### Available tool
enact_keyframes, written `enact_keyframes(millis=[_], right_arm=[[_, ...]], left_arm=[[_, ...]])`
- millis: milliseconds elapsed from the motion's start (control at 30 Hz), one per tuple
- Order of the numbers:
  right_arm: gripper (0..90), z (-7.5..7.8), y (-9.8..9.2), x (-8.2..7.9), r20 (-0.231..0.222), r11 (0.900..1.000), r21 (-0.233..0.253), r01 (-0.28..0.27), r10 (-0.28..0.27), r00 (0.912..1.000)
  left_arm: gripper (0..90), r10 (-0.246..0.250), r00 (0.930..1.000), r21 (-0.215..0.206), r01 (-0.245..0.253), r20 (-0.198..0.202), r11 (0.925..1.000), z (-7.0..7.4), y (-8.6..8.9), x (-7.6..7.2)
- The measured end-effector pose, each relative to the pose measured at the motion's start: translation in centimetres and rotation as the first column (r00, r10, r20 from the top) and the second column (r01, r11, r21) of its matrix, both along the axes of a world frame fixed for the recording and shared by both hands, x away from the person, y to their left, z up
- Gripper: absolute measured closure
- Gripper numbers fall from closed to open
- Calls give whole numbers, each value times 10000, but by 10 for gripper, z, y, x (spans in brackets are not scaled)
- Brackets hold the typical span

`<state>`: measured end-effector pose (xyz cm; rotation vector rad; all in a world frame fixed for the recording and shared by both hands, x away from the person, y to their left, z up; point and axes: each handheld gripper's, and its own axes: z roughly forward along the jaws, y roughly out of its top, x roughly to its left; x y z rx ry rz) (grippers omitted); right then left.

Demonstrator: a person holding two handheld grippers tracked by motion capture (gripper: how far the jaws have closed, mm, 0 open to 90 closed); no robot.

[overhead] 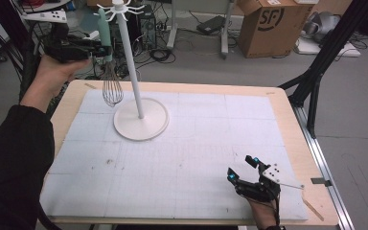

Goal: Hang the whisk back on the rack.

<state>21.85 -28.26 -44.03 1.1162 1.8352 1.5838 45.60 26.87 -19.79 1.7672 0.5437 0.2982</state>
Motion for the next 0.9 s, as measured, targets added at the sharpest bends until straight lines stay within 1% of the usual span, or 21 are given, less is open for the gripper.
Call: enact_keyframes(millis=[67, 133, 200, 233, 267, 300, 333, 367, 433, 467, 500, 533, 700, 800, 867, 900], right_arm=[[155, 0, 0, 0, 108, 10000, 18, 35, -35, 9999], [155, 0, -1, 0, 83, 10000, 39, 36, -37, 10000], [155, 0, -1, 0, 69, 10000, 36, 45, -45, 10000], [155, 0, -1, 0, 110, 10000, 7, 27, -27, 9999], [155, 0, -1, 0, 110, 10000, 7, 27, -27, 9999], [154, 0, -1, -1, 130, 10000, 28, 34, -34, 9999], [155, 1, -1, -1, 131, 10000, 39, 34, -34, 9999], [155, 1, -1, -1, 76, 10000, 41, 17, -17, 10000], [155, 0, -1, -1, 115, 10000, 7, -6, 5, 9999], [155, 0, 0, -1, 120, 10000, 7, -7, 7, 9999], [155, 1, 0, -2, 112, 10000, -7, -53, 53, 9999], [155, 0, 1, -2, 117, 10000, -27, -47, 48, 9999], [155, 1, 4, -2, 93, 9999, -51, -155, 155, 9998], [154, 1, 6, -2, 150, 9997, -113, -201, 202, 9997], [155, 1, 6, -2, 191, 9996, -158, -227, 230, 9996], [155, 1, 6, -3, 191, 9996, -165, -227, 230, 9996]], left_arm=[[690, 54, 10000, -66, -54, 71, 10000, -2, -2, 1], [686, 99, 9999, -123, -98, 92, 9999, -3, -2, 1], [679, 24, 10000, -341, -24, 1, 9994, -5, -3, 2], [594, 8, 10000, -329, -9, -22, 9995, -6, -3, 3], [594, 68, 10000, -392, -68, -3, 9992, -8, -3, 2], [499, 261, 9996, -535, -257, 69, 9982, -15, -3, 1], [467, 301, 9995, -542, -300, 17, 9981, -19, -2, 1], [440, 301, 9995, -542, -300, 17, 9981, -19, -2, 1], [399, 356, 9993, -536, -361, -113, 9979, -27, -2, 0], [371, 393, 9992, -550, -398, -104, 9977, -31, -1, -1], [350, 396, 9990, -643, -407, -186, 9971, -38, 0, -4], [335, 396, 9990, -643, -407, -186, 9971, -38, 0, -4], [261, 669, 9977, -693, -673, -75, 9953, -47, 3, -20], [246, 804, 9968, -806, -803, -22, 9935, -54, 6, -31], [244, 773, 9970, -877, -773, -35, 9931, -61, 7, -39], [241, 729, 9973, -844, -731, -50, 9937, -64, 6, -43]])
